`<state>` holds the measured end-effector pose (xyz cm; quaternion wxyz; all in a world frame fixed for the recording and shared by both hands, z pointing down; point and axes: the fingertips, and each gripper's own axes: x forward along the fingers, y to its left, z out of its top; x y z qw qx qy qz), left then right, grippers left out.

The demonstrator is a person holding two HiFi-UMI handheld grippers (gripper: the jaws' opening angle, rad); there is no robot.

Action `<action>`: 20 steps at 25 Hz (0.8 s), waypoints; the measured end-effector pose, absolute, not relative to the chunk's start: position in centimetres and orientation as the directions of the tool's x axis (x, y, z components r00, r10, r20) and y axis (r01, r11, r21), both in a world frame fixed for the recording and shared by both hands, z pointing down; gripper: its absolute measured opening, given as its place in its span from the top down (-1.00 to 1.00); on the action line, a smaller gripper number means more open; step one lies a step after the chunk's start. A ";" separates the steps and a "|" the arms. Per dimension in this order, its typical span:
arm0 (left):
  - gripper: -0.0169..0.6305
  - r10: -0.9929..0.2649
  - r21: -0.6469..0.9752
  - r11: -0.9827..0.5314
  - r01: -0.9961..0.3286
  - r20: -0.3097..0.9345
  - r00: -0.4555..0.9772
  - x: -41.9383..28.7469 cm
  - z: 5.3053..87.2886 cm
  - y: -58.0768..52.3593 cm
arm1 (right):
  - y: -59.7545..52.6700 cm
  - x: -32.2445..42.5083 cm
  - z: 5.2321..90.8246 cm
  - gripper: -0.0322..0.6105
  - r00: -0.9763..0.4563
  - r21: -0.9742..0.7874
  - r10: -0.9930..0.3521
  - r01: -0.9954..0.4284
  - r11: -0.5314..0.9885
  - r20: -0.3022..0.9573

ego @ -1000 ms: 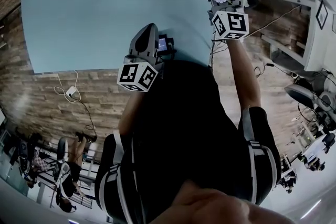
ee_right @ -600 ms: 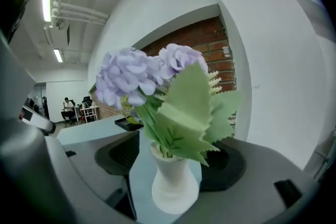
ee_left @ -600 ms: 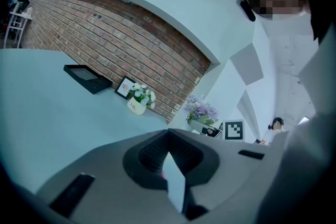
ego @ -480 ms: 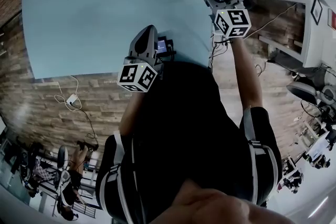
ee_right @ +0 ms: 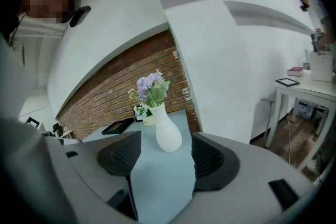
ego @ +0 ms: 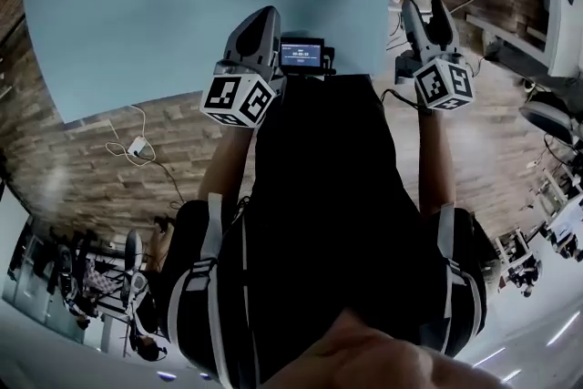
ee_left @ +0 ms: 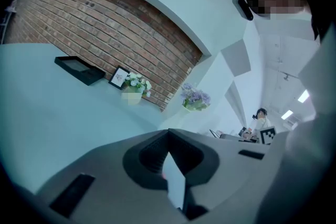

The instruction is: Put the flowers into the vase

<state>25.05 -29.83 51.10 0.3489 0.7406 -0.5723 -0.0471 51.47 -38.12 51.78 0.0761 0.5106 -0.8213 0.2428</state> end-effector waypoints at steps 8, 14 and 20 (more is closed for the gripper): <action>0.89 -0.868 0.539 -0.215 -0.814 0.276 0.412 31.3 48.0 -26.2 | -27.3 54.9 46.1 0.84 -0.404 -0.442 -0.902 -0.844 0.302 0.155; 0.89 -0.889 0.534 -0.209 -0.819 0.246 0.387 40.7 45.0 -16.0 | -16.3 56.7 45.0 0.84 -0.560 -0.463 -0.819 -0.764 0.451 0.127; 0.89 -0.879 0.505 -0.272 -0.819 0.215 0.425 48.8 43.0 -6.1 | -7.9 56.6 45.5 0.84 -0.724 -0.518 -0.682 -0.623 0.585 0.100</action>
